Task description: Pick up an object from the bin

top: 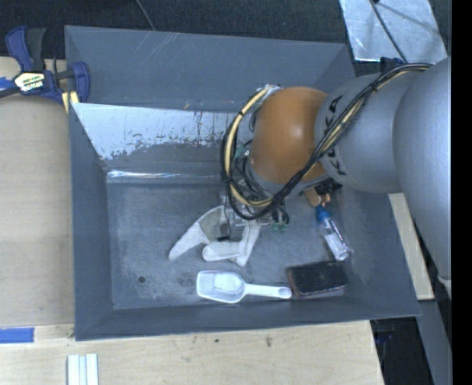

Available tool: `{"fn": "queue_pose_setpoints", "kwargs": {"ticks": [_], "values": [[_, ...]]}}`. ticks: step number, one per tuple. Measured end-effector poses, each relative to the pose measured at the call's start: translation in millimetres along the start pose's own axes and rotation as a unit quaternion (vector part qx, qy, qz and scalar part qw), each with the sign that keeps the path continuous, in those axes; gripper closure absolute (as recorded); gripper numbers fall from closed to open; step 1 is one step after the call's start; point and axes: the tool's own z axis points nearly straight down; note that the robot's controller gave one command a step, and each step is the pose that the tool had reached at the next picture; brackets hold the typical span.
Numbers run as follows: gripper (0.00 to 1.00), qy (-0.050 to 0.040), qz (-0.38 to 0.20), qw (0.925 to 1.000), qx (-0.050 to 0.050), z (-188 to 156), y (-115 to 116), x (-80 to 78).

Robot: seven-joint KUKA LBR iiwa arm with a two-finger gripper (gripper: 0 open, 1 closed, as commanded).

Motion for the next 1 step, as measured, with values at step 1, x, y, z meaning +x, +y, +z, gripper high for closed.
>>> {"fn": "queue_pose_setpoints", "kwargs": {"ticks": [1], "values": [[1.00, -0.0002, -0.022, 0.9998, 0.001, -154.9, -17.0, -5.3]]}}
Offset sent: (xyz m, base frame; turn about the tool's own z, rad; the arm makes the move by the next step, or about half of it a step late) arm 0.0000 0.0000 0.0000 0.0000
